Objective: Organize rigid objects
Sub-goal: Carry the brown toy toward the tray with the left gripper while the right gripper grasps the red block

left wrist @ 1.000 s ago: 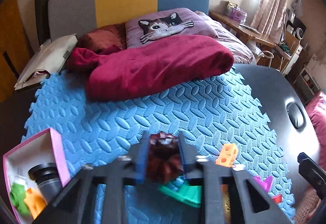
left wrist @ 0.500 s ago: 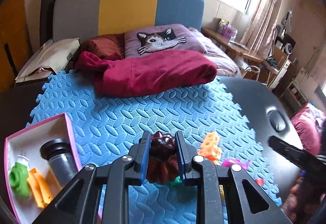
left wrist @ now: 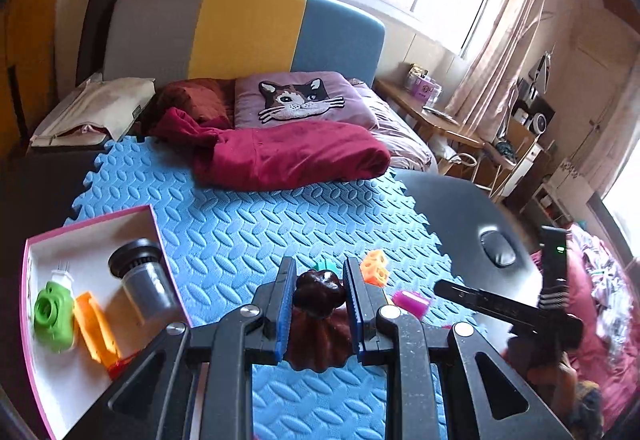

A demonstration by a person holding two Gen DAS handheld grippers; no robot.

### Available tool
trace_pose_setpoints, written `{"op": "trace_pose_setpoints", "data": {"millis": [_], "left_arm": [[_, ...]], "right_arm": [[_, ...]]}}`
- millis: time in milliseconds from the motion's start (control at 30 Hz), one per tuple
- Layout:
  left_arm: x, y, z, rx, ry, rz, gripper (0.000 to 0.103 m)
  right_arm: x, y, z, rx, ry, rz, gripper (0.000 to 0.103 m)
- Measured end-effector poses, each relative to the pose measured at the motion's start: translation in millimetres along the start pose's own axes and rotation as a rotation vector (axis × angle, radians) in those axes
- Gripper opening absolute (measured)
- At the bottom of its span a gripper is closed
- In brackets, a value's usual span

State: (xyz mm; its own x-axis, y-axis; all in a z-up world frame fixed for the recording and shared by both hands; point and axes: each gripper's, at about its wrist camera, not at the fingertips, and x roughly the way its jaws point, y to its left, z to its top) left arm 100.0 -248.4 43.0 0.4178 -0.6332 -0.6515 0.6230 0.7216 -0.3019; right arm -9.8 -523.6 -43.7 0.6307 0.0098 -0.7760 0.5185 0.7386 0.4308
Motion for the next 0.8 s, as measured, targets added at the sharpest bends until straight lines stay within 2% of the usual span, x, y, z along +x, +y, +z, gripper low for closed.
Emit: {"op": "trace_pose_setpoints", "data": {"millis": [200, 467, 633, 800], "left_arm": [[-24, 6, -11, -0.014, -0.009, -0.015, 0.024], [-76, 34, -18, -0.030, -0.022, -0.041, 0.024], [-111, 61, -23, -0.042, -0.047, -0.019, 0.024], [-128, 82, -34, -0.068, -0.081, 0.020, 0.024]], "right_arm": [[-1, -2, 1, 0.001, -0.006, -0.025, 0.077], [2, 6, -2, -0.033, 0.013, -0.002, 0.077], [-3, 5, -1, -0.030, -0.013, -0.023, 0.077], [-15, 4, 0, -0.014, -0.075, 0.000, 0.077]]}}
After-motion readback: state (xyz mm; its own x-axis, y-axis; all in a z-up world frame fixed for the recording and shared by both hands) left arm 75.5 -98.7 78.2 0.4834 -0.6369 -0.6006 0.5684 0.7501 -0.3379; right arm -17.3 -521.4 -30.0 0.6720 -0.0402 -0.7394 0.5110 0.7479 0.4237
